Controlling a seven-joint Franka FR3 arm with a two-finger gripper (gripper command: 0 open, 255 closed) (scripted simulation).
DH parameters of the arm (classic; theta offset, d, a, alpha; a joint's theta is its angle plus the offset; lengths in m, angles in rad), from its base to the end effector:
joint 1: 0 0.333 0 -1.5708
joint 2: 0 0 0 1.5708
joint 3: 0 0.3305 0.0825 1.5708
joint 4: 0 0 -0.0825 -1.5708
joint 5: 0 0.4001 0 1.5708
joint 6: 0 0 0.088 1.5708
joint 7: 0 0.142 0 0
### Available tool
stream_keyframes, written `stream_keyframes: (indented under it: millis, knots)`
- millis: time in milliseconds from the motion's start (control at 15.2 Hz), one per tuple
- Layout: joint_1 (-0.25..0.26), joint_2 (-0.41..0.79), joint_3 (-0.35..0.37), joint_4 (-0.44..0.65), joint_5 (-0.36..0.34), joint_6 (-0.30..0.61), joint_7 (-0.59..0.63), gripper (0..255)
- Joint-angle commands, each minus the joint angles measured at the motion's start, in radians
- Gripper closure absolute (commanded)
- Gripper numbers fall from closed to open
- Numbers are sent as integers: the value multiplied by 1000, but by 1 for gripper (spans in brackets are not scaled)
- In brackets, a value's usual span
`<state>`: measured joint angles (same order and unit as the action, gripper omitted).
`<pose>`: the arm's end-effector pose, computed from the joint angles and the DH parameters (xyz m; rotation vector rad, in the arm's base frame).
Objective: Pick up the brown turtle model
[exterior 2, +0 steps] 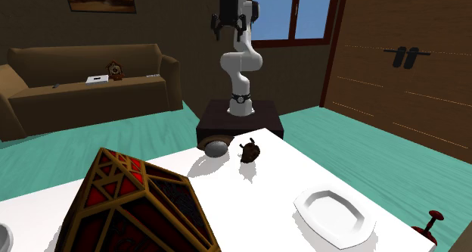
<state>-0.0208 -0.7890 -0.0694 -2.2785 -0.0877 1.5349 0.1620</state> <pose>0.3077 -0.0475 0.6005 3.0826 -0.3684 0.0710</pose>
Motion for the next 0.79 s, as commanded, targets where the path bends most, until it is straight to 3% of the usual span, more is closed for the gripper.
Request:
stream_keyframes:
  millis: [0,726]
  knots:
    - [0,0,0,0,0,0,0,0]
    - [62,20,-18,-364,-8,497,-73,0]
